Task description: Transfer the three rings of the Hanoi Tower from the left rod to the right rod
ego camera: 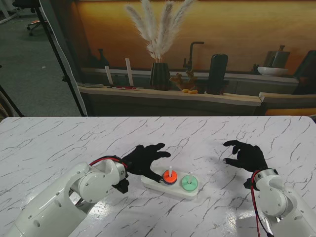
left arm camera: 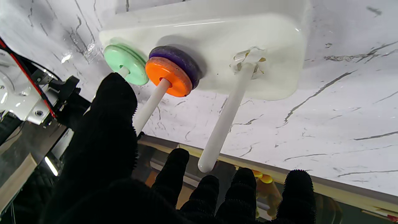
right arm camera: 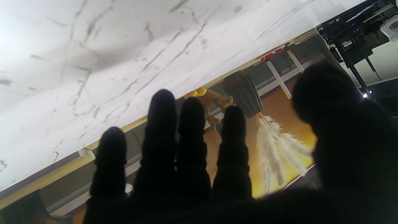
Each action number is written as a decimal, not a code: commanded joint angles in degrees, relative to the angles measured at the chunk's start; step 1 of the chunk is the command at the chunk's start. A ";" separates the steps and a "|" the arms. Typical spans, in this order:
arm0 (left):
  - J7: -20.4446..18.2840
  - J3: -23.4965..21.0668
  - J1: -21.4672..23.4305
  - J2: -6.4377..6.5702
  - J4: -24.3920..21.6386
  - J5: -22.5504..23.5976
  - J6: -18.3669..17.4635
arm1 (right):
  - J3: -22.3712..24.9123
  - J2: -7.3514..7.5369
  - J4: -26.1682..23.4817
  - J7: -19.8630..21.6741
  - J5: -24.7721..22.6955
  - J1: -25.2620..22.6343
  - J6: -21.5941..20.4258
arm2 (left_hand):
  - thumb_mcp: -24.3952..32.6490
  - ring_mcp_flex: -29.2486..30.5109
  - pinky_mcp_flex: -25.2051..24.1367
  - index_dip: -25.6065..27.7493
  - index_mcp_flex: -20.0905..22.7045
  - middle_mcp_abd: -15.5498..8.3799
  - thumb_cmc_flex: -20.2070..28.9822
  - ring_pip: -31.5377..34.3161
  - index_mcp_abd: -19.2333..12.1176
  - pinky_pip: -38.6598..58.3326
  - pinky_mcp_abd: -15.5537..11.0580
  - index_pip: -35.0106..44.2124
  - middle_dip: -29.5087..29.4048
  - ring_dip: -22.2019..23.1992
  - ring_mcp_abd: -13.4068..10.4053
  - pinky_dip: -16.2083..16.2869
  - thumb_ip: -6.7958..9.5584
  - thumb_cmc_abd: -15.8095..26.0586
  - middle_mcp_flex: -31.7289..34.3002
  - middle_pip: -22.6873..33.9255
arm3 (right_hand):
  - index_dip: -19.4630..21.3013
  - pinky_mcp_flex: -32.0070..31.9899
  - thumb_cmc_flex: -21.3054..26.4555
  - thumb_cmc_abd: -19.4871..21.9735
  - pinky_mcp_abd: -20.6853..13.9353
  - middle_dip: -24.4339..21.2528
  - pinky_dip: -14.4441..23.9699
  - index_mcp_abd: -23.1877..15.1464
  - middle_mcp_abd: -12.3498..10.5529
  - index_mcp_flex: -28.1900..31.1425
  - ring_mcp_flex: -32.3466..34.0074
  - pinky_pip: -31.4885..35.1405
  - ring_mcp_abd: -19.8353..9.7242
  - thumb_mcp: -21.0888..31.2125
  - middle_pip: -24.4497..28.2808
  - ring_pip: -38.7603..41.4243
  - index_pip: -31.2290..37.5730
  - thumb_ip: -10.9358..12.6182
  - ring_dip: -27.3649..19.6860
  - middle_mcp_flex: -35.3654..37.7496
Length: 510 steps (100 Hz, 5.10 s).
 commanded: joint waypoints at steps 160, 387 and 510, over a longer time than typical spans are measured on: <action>3.11 18.20 -13.68 0.44 5.84 19.82 -4.71 | 0.95 -0.64 -0.67 -0.22 0.74 -1.20 0.73 | -2.44 0.27 -0.03 6.62 3.80 -2.08 -3.39 -0.26 1.71 -1.14 0.07 3.32 1.50 -0.69 -2.08 1.32 -2.73 0.33 2.06 0.78 | 0.58 0.06 0.03 0.55 11.37 0.90 -0.71 -0.82 -1.20 0.82 1.60 1.75 -0.58 0.68 1.07 2.03 0.13 2.54 0.81 1.77; 6.87 21.09 -15.57 -0.63 9.36 16.35 -3.98 | 0.88 -0.58 -0.33 0.23 0.97 -1.12 0.70 | 2.61 8.11 2.27 12.09 9.17 -3.32 7.53 3.49 -5.16 10.52 0.74 11.73 3.24 1.80 -1.29 0.36 -2.60 3.42 10.98 3.95 | 0.50 0.08 0.07 0.69 11.36 0.95 -0.74 -0.44 -1.25 0.76 1.61 1.84 -0.57 0.57 1.20 2.39 0.00 2.58 0.94 1.87; 6.86 17.70 -13.23 -1.34 8.00 11.34 -2.14 | 0.39 -0.54 -0.15 0.57 1.12 -0.99 0.95 | -1.54 8.98 2.11 11.64 11.18 -3.66 10.23 3.79 -3.88 11.36 0.64 17.23 3.44 2.06 -1.03 -0.10 -2.06 6.15 12.18 4.69 | 0.45 0.07 0.13 0.91 11.35 0.92 -0.74 -0.37 -1.17 0.60 1.57 1.87 -0.54 0.38 1.11 2.35 -0.12 2.65 0.93 1.78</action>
